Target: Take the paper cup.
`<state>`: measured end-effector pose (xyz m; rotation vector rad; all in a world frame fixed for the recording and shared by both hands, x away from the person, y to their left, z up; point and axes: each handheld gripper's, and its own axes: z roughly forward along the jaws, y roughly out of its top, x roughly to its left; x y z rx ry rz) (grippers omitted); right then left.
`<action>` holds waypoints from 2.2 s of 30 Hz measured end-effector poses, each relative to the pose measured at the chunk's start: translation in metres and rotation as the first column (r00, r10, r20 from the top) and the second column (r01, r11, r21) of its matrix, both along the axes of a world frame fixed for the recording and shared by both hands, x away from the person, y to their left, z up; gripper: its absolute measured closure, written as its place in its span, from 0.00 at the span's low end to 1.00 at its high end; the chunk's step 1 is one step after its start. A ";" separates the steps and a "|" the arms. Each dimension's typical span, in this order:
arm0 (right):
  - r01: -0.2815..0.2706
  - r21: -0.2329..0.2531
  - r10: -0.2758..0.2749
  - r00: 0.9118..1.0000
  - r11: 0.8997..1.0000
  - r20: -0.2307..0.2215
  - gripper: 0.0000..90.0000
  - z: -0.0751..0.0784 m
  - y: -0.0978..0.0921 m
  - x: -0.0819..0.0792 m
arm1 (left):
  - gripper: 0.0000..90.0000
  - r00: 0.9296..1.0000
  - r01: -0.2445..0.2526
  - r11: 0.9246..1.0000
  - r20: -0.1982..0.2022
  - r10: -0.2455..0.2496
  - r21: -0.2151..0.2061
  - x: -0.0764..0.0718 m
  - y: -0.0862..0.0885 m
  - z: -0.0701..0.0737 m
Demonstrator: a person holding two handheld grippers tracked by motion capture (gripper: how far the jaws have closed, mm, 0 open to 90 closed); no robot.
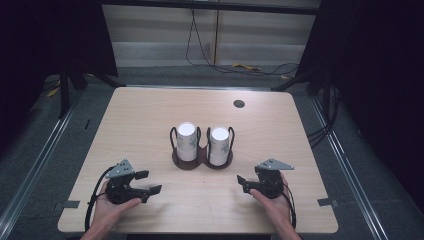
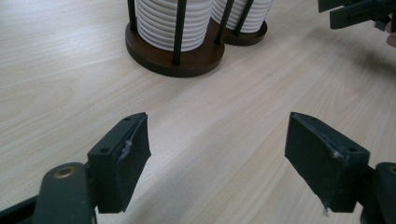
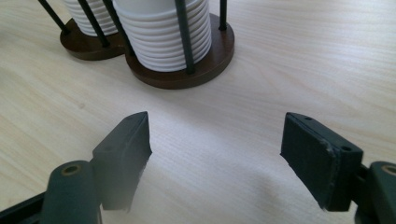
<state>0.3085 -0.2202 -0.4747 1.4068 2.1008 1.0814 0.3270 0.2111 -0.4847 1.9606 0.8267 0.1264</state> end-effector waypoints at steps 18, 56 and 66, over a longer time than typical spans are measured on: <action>-0.086 0.039 0.086 0.996 0.996 0.010 0.30 0.003 0.010 0.004 | 0.27 1.000 -0.009 1.000 -0.019 0.010 0.008 0.002 -0.003 -0.002; -0.315 0.095 0.305 0.947 0.945 0.104 0.33 0.047 0.049 0.019 | 0.24 1.000 -0.005 1.000 -0.012 0.005 0.015 -0.001 -0.002 0.001; -0.341 0.104 0.329 0.937 0.934 0.114 0.37 0.056 0.057 0.026 | 0.25 1.000 -0.002 1.000 -0.014 0.002 0.008 -0.001 -0.002 0.000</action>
